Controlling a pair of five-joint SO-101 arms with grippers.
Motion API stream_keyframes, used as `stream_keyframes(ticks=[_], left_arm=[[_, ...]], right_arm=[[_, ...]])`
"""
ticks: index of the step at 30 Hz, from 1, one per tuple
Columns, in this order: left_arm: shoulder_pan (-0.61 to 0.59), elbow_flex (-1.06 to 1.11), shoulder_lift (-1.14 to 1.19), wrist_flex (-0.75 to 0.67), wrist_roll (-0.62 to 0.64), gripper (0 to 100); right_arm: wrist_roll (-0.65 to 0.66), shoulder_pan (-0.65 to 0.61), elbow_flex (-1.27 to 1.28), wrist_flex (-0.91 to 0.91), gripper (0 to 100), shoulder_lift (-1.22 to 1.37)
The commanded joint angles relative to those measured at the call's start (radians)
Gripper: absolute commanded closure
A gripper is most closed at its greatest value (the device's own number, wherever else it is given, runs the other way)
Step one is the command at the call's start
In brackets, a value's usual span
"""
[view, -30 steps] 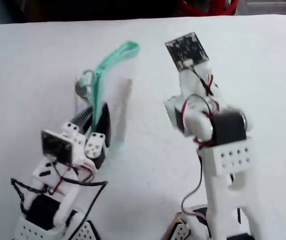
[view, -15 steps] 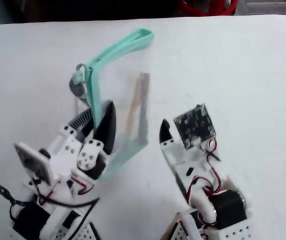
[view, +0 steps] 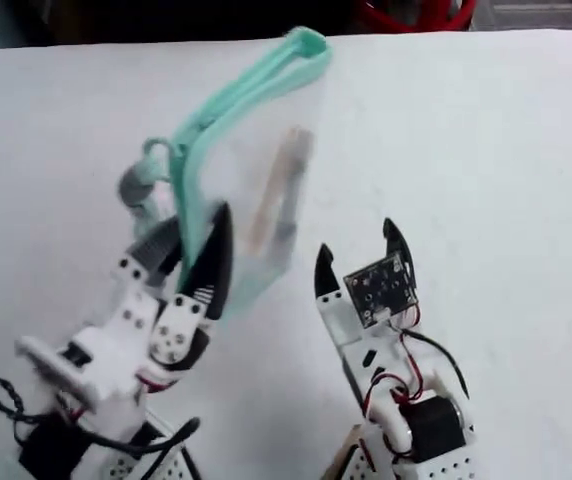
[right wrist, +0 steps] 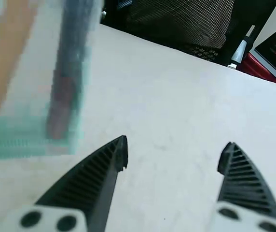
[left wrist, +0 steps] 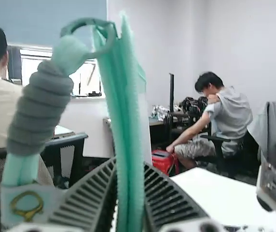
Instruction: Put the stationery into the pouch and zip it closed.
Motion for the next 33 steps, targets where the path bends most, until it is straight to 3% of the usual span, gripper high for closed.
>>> stream_keyframes(ticks=[1, 6, 11, 17, 23, 28, 33], left_arm=[[0.021, 0.029, -0.012, -0.006, 0.015, 97], [0.038, 0.025, -0.013, 0.103, 0.018, 97], [0.205, -0.046, -0.013, 0.227, 0.014, 97], [0.259, -0.061, -0.013, 0.258, -0.040, 97], [0.259, -0.043, -0.012, 0.267, -0.129, 97], [0.206, 0.055, -0.008, 0.204, -0.238, 97], [0.150, 0.173, -0.007, 0.077, -0.176, 98]], right_arm=[[-0.008, 0.044, -0.005, -0.021, 69.8, -0.033], [-0.008, 0.234, 0.060, -0.208, 70.0, -0.027], [-0.008, 0.278, 0.278, -0.585, 71.1, -0.024], [0.000, 0.255, 0.269, -0.587, 98.0, -0.013], [-0.005, 0.255, 0.269, -0.582, 88.2, -0.015], [-0.005, 0.255, 0.269, -0.582, 87.9, -0.015], [-0.006, 0.255, 0.269, -0.582, 87.8, -0.015]])
